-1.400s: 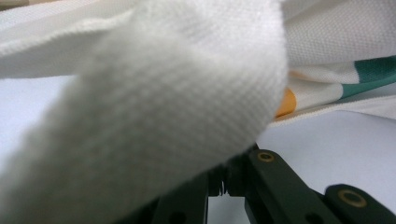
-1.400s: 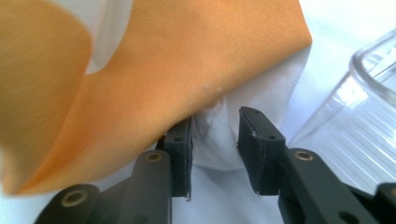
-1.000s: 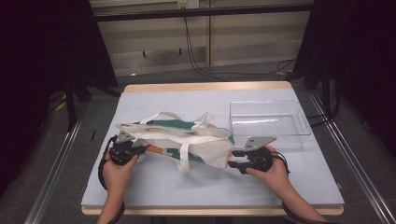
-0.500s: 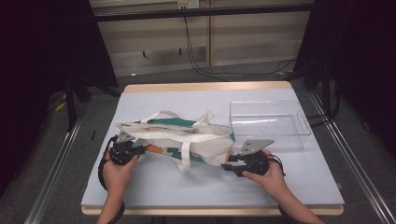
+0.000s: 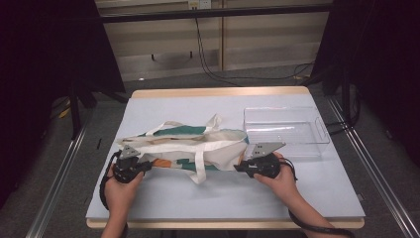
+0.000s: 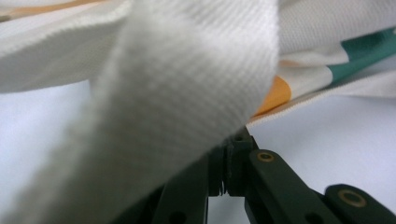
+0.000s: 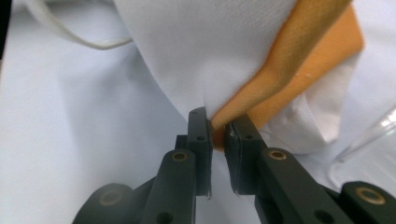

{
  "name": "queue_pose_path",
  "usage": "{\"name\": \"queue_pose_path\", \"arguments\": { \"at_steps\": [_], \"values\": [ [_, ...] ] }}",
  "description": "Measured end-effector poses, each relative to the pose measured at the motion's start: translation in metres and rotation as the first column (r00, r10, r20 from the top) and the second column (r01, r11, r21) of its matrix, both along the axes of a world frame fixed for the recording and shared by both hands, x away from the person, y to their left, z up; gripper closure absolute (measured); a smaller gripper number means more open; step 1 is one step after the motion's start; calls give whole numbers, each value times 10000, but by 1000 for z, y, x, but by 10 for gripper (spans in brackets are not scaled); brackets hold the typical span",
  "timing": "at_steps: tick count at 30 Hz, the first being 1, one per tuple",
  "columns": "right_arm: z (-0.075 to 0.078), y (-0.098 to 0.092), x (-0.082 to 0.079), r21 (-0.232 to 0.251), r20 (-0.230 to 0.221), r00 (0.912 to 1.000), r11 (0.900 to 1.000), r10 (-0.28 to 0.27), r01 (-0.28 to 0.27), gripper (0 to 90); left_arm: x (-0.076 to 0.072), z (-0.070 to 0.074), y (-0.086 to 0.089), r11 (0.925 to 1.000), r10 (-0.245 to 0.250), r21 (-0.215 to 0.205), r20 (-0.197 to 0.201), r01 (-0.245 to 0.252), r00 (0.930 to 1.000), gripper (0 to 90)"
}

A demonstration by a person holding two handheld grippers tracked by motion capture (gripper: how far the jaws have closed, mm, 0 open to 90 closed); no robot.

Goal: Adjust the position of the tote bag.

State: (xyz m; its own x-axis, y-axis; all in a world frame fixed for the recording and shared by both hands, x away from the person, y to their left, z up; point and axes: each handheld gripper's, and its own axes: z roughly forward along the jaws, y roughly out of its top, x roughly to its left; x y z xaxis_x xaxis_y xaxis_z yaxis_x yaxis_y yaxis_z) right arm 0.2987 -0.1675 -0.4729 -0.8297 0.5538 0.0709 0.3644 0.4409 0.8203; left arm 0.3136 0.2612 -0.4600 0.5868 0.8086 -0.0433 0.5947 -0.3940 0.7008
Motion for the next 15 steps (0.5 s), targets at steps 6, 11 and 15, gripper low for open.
{"name": "queue_pose_path", "arguments": {
  "at_steps": [6,11,15],
  "values": [
    [-1,-2,8,89,-14,9995,9995,-301,301,811,-6,-1,-1,10000,-6,21,44,6,10000,888],
    [0,-4,5,149,24,9997,9996,-235,235,794,-6,-3,1,9973,128,-722,31,-125,9999,806],
    [3,-5,4,223,-105,9997,9996,-197,200,724,-7,2,-2,9961,131,-869,60,-125,9999,712]
  ]
}}
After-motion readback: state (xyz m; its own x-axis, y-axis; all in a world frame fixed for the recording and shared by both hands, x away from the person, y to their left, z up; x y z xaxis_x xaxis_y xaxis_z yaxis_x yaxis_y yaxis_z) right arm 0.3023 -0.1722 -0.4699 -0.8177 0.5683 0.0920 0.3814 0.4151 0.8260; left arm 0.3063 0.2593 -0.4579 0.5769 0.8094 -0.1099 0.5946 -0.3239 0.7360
